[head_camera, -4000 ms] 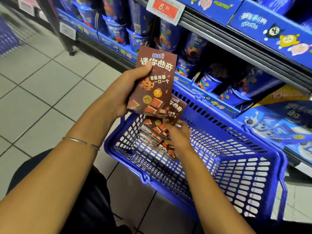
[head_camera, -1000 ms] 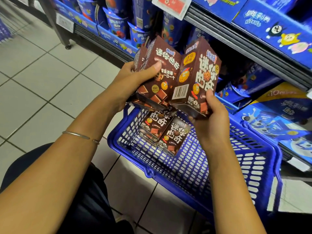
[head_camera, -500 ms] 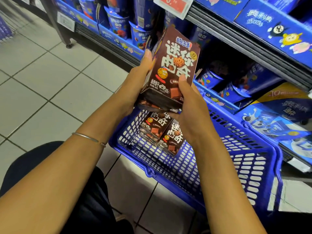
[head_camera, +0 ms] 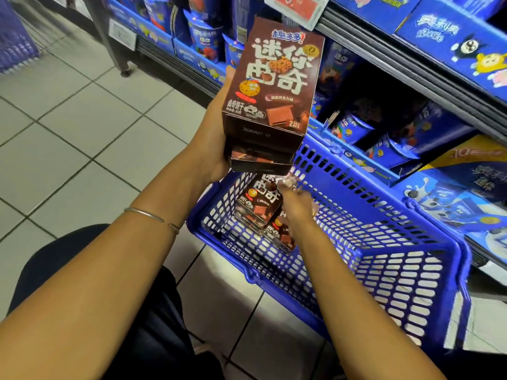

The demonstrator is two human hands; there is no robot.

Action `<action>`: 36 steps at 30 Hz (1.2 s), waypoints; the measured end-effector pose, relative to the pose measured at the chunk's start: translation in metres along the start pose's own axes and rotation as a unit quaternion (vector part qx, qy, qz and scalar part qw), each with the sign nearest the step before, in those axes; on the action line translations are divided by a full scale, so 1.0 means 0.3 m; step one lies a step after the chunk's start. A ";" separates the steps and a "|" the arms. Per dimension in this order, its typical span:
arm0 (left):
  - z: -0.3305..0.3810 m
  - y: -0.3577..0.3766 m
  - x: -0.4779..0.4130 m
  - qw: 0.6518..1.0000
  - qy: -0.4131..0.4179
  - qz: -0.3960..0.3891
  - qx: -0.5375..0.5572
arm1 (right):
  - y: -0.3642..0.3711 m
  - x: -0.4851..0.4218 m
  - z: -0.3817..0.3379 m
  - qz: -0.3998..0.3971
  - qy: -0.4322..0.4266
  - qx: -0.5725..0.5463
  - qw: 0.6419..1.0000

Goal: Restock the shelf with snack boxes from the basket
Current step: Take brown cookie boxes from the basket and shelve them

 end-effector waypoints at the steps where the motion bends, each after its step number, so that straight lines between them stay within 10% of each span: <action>1: 0.000 0.001 0.003 1.000 -0.001 0.000 -0.002 | 0.017 -0.020 0.028 -0.002 0.008 0.009 1.000; 17: -0.012 0.005 0.013 1.000 -0.017 -0.005 0.008 | 0.050 -0.100 0.102 0.091 -0.091 0.038 0.991; 28: -0.011 -0.009 0.009 1.000 -0.009 0.001 0.003 | -0.164 0.141 -0.047 0.018 -0.089 -0.331 0.939; 36: -0.012 0.000 -0.003 1.000 0.005 -0.020 -0.002 | -0.251 0.407 -0.390 -0.161 -0.175 -0.366 0.900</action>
Point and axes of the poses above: each hand's wrist, its own x-axis away from the middle knuckle, its own y-axis out of the palm, z = x × y, the point moved 7 cm from there along -x, towards the middle knuckle, and after that the axes turned 6 degrees about y, right-handed, at the moved point
